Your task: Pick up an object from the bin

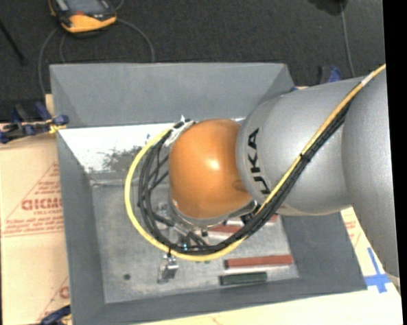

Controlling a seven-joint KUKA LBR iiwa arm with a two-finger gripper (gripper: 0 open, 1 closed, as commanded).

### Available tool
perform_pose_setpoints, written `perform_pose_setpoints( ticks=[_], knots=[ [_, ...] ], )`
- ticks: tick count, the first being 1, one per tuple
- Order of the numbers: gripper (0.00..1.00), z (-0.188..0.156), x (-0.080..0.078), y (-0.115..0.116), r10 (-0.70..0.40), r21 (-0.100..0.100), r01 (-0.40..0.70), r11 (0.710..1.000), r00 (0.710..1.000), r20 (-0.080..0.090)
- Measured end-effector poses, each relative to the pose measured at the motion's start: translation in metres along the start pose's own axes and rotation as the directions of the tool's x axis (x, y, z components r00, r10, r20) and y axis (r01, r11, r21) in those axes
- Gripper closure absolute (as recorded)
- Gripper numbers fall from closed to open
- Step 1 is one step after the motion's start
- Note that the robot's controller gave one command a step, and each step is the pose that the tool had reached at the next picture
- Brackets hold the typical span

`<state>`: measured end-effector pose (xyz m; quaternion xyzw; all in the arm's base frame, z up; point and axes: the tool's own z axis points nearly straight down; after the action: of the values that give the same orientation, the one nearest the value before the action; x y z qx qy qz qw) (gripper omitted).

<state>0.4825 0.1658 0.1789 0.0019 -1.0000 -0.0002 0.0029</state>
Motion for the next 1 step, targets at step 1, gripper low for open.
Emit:
perform_pose_setpoints(
  ticks=[1],
  knots=[
    [0.0,-0.0038,-0.0019,-0.0007,0.003,-0.001,-0.003,1.0,1.0,0.007]
  ],
)
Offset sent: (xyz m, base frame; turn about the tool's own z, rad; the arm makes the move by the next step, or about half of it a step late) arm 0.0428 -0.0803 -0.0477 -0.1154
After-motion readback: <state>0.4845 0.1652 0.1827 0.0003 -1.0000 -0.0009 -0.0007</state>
